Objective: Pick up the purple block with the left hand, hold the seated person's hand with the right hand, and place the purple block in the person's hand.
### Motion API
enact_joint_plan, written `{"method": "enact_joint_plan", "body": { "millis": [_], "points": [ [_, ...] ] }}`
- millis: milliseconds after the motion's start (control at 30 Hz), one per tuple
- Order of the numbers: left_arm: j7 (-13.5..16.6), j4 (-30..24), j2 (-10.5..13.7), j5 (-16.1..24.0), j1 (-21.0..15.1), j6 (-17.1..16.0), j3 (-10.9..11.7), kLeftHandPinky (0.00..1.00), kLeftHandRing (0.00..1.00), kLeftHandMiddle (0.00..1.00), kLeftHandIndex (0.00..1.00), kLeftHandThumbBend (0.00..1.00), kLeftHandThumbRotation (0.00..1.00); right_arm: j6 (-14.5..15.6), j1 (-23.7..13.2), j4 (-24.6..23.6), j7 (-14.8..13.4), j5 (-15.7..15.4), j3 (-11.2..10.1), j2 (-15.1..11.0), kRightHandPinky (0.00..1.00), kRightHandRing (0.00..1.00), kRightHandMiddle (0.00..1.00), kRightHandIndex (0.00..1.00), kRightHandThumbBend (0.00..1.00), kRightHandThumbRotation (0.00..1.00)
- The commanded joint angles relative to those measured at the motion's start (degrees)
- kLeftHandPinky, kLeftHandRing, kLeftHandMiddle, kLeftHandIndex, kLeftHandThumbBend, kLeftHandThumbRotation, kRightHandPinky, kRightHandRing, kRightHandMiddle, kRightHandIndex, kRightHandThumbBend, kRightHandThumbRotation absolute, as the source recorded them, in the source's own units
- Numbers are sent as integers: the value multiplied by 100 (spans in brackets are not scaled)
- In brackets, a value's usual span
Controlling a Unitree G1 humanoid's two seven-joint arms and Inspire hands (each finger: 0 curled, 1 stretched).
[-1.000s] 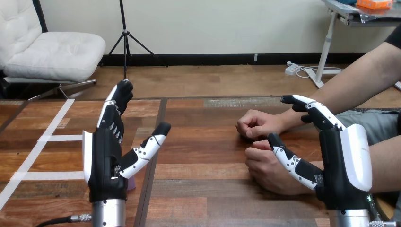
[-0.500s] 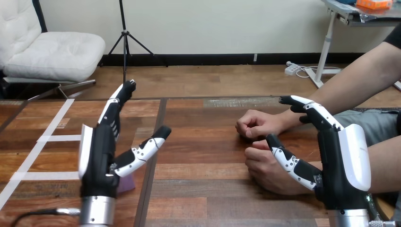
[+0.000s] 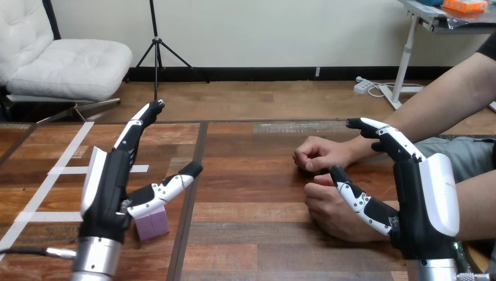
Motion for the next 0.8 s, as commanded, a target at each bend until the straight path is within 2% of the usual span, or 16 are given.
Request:
{"method": "enact_joint_plan", "body": {
  "millis": [0, 400, 500, 767],
  "points": [
    [-98, -365, 371, 105, -194, 227, 51, 95, 90, 89, 87, 75, 27, -11, -251, -132, 0, 33, -110, 41, 67, 75, 77, 74, 45, 14],
    [-246, -348, 862, 225, -259, 405, 40, 88, 87, 87, 86, 78, 27, -1, -242, -150, 42, 83, -119, 51, 68, 75, 77, 74, 45, 15],
    [-287, -378, 1000, 304, -265, 501, 28, 88, 87, 87, 86, 78, 28, 17, -246, -158, 41, 57, -127, 49, 68, 75, 77, 74, 45, 15],
    [-654, -650, 1394, 405, -218, 957, -15, 88, 89, 89, 87, 77, 29, 12, -263, -134, 51, 44, -141, 30, 68, 75, 77, 73, 45, 15]
  ]
}}
